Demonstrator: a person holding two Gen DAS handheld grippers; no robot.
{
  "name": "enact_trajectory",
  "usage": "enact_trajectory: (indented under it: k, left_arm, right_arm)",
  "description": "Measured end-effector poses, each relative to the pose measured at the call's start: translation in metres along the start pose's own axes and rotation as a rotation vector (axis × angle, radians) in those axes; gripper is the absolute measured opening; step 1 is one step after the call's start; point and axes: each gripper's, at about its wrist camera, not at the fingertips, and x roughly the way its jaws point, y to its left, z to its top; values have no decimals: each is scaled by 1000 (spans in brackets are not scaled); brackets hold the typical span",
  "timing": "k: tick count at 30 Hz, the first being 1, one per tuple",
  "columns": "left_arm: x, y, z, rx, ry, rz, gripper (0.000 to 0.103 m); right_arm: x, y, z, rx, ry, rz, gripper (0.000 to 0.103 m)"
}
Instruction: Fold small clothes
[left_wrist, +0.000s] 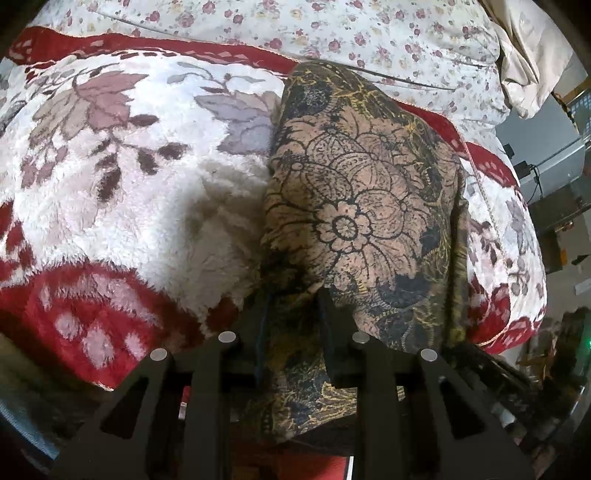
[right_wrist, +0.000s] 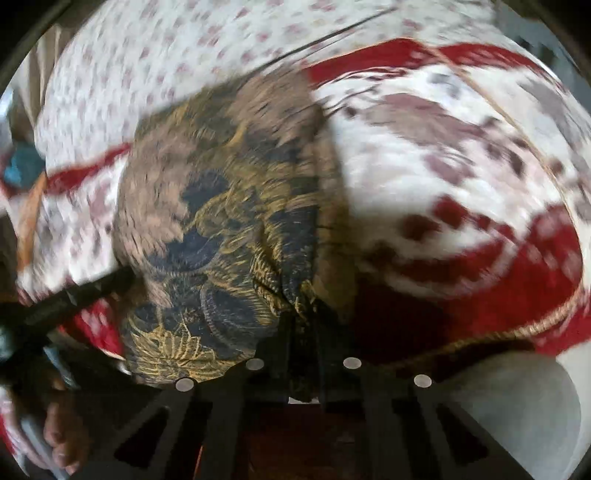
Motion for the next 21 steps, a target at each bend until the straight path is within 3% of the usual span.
enact_trajectory:
  k: [3, 5, 7, 8, 10, 11, 12, 14, 15, 16, 17, 20, 21]
  left_arm:
    - [1, 5, 1, -10, 11, -9, 28]
    - [1, 9, 2, -24, 16, -19, 29]
    - [-3, 13, 4, -45, 16, -40, 29]
    - [-6, 15, 5, -51, 9, -44, 29]
    - [-16, 18, 8, -65, -20, -61, 29]
    - [-23, 18, 10, -70, -44, -75, 32]
    - [-27, 17, 13, -66, -61, -76, 39]
    - [-33, 12, 22, -46, -93, -62, 52]
    - [-34, 11, 26, -41, -99, -57, 53]
    - [-31, 10, 32, -30, -93, -57, 53]
    - [-27, 8, 35, -18, -82, -57, 53]
    - [-12, 10, 38, 13, -59, -19, 53]
    - [-7, 12, 37, 11, -51, -14, 53]
  right_arm:
    - [-1, -18, -7, 72, -7, -37, 10]
    - [-2, -15, -4, 76, -12, -17, 10]
    - [-13, -17, 0, 82, -54, -63, 13]
    - [-22, -19, 2, 93, -94, -41, 17]
    - [-33, -15, 8, 66, -142, 43, 40]
    - [-40, -9, 13, 27, -170, 66, 67]
    - [-40, 2, 21, 5, -187, 82, 76]
    - [-30, 19, 37, -49, -159, 135, 76]
    - [-19, 27, 45, -62, -138, 148, 70]
    - [-10, 32, 50, -71, -120, 131, 62]
    - [5, 33, 57, -73, -85, 70, 48]
    - [31, 13, 62, 11, -21, -63, 35]
    - [29, 4, 60, 55, -14, -38, 34]
